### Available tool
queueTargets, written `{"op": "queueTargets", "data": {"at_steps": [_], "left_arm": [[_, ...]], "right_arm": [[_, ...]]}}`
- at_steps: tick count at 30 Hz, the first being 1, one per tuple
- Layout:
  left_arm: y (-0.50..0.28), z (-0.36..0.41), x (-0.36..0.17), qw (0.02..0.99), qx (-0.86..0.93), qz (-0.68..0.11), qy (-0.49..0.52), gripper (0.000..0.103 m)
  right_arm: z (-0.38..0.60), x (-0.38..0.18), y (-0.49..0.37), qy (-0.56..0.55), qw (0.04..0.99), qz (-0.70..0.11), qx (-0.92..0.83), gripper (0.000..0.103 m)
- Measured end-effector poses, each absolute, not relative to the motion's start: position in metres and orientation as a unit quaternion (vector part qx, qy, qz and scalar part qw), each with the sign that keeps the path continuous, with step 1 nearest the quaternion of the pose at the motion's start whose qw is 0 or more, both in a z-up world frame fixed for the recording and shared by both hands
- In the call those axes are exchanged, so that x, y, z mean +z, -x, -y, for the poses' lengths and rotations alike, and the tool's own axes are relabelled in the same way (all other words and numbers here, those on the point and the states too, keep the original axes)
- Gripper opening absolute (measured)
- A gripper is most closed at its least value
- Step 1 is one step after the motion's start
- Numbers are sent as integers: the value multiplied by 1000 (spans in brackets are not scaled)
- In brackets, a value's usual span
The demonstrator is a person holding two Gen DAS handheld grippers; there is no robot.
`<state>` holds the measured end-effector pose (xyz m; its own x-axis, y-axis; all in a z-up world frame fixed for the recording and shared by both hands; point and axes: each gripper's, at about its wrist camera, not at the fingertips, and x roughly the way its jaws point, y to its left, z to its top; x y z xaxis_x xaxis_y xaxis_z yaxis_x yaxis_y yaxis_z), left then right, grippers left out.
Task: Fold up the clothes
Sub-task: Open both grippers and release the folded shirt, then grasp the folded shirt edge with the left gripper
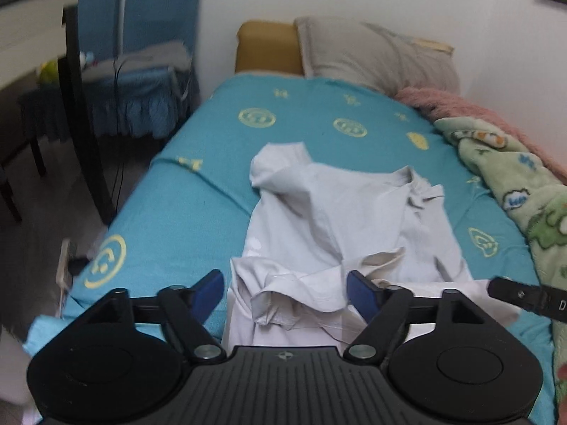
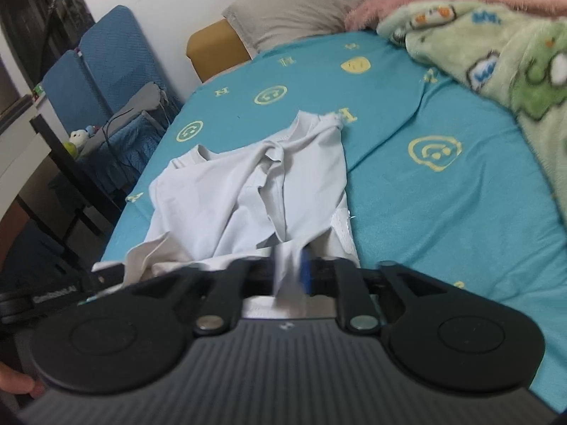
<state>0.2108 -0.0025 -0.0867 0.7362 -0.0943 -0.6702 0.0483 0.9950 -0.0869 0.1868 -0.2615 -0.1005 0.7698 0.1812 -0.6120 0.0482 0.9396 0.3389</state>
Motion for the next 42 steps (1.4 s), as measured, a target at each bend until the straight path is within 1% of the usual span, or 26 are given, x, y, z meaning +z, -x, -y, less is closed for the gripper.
{"op": "queueTargets", "data": {"at_steps": [1,2,9,12,17,21,25,31,37,40,42], "left_arm": [[-203,4,-80,935,-42,-351,24,84],[-194,4,-74,939,-46,-341,19,84],[-134,7,-42,951,-67,-300,-16,93],[-110,8,-37,955,-70,-285,-39,94],[-77,6,-40,960,-80,-266,-39,96],[-62,0,-53,959,-82,-270,-32,96],[-57,-10,-62,948,-89,-306,1,96],[-72,-28,-85,901,-105,-405,110,96],[-94,-46,-128,830,-115,-501,217,94],[-104,-58,-148,800,-111,-525,267,94],[-108,-64,-154,793,-114,-524,290,96]], "right_arm": [[259,-94,-177,-163,933,-320,34,89],[257,-87,-167,-154,941,-301,30,91],[238,-53,-117,-92,959,-267,34,91],[232,-47,-97,-84,961,-260,34,91],[227,-44,-68,-86,962,-258,33,91],[226,-43,-51,-96,961,-257,32,91],[228,-43,-41,-115,960,-253,31,91],[225,-46,-46,-111,958,-264,22,91],[219,-54,-52,-101,952,-290,16,91],[218,-58,-56,-111,945,-306,14,91],[220,-62,-59,-127,939,-320,12,91]]}}
